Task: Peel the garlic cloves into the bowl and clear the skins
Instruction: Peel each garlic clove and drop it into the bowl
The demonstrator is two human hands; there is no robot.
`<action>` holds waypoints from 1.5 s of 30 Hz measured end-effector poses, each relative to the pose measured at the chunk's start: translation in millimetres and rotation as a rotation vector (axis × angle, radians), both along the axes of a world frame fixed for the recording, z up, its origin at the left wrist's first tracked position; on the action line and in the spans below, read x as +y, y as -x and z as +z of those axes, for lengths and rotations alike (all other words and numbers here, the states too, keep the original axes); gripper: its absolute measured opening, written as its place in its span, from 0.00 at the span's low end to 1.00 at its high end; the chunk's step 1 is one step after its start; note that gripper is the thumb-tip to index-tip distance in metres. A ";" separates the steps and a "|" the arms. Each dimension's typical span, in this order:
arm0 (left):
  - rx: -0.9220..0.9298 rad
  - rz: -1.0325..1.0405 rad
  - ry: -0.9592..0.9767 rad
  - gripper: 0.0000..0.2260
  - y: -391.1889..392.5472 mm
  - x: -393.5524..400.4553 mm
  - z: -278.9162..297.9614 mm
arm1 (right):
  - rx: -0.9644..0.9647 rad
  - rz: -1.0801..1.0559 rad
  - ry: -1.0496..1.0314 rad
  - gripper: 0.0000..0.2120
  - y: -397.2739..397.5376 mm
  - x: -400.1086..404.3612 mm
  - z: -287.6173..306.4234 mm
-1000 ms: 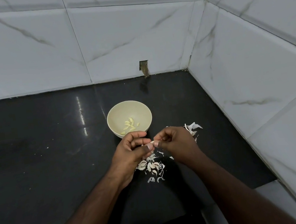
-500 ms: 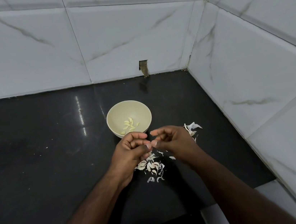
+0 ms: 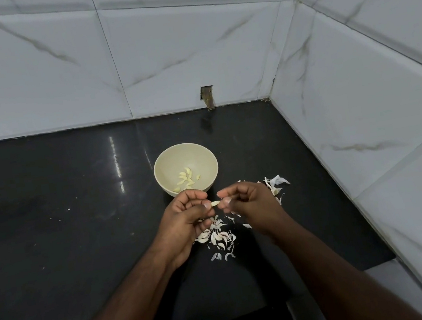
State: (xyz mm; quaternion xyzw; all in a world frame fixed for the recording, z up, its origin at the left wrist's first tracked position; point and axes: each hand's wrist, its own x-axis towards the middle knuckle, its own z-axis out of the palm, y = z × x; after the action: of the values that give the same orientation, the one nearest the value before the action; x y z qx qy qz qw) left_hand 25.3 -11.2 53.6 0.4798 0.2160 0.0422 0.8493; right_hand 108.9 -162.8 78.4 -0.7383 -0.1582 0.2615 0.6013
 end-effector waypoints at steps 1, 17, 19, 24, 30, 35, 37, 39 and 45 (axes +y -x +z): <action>0.002 0.002 0.003 0.08 0.1 0.2 0.0 | -0.025 -0.003 0.013 0.08 -0.3 -0.3 -0.1; 0.028 0.007 -0.066 0.09 0.4 1.0 2.8 | 0.066 -0.076 -0.060 0.10 -2.8 4.3 1.3; 0.028 0.005 -0.071 0.09 -0.2 2.2 3.4 | 0.036 -0.076 -0.026 0.08 -3.7 4.1 2.2; 0.047 0.012 -0.179 0.05 -1.1 6.2 1.2 | 0.008 -0.072 -0.038 0.11 -8.5 7.9 6.1; 0.088 0.031 -0.532 0.05 6.0 19.2 -6.2 | -0.190 -0.077 0.022 0.14 -27.8 37.8 16.7; 0.164 -0.128 -0.849 0.09 12.2 30.3 -17.1 | -0.445 -0.068 0.209 0.07 -32.6 69.1 17.2; 0.194 -0.214 -0.934 0.06 15.0 32.5 -18.2 | -0.498 -0.073 0.253 0.06 -28.3 67.9 20.3; 0.204 -0.298 -1.033 0.05 16.9 31.5 -16.9 | -0.468 -0.048 0.285 0.05 -23.0 57.0 17.9; 0.233 -0.439 -1.206 0.09 14.2 25.2 -17.3 | -0.399 0.297 0.668 0.10 -1.1 9.5 -18.4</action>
State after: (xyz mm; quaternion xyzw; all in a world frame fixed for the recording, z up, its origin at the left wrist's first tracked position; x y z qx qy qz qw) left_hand 11.0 14.0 36.3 0.9066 0.1420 -0.0708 0.3911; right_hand 110.0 -153.3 60.0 -0.8981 -0.2827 0.2342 0.2422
